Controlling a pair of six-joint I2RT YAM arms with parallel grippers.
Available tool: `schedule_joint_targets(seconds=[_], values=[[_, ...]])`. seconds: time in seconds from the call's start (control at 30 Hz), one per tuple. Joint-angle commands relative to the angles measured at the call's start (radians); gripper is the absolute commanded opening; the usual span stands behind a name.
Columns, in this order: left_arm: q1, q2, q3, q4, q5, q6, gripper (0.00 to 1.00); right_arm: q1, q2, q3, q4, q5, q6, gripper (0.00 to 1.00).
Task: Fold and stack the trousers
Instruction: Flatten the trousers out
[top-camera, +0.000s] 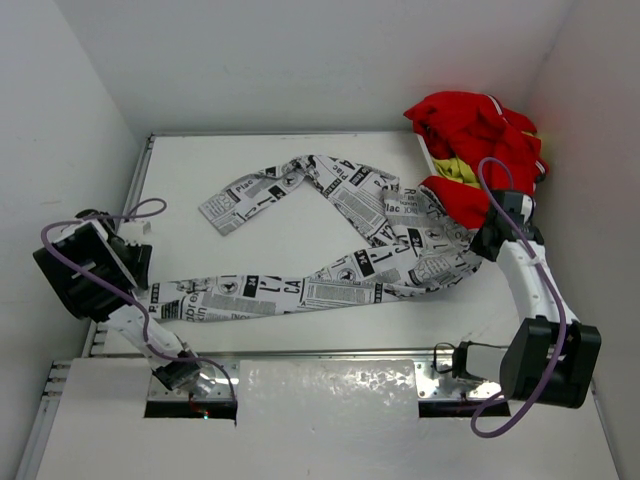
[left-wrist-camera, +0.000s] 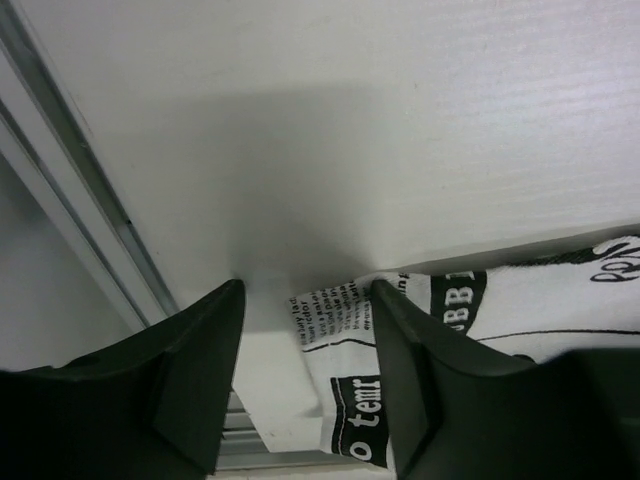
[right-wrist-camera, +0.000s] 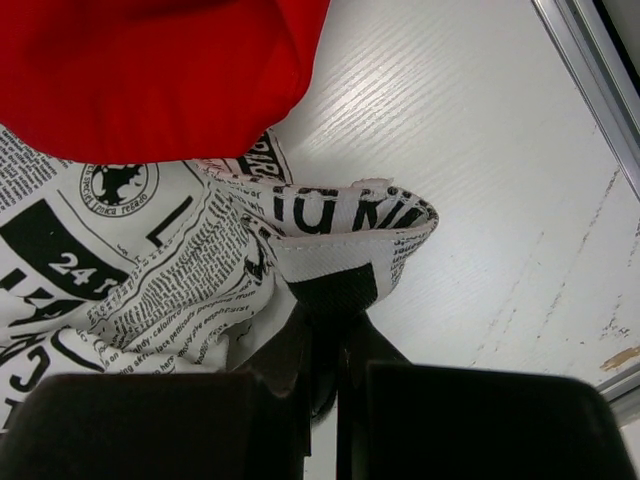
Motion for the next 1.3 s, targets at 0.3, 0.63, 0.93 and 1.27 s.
schedule_joint_targets(seconds=[0.3, 0.63, 0.93, 1.27], values=[[0.022, 0.032, -0.052, -0.136, -0.084, -0.026, 0.51, -0.006, -0.04, -0.011, 0.033, 0.012, 0.008, 0.0], [0.058, -0.087, 0.154, -0.222, 0.077, -0.064, 0.57, -0.006, -0.04, -0.002, 0.034, 0.014, -0.021, 0.0], [0.058, -0.068, -0.03, -0.161, -0.016, -0.065, 0.58, -0.006, -0.026, 0.001, 0.049, -0.002, -0.023, 0.0], [0.058, 0.008, -0.11, -0.026, -0.035, -0.078, 0.0, -0.006, -0.017, -0.008, 0.059, 0.0, -0.018, 0.0]])
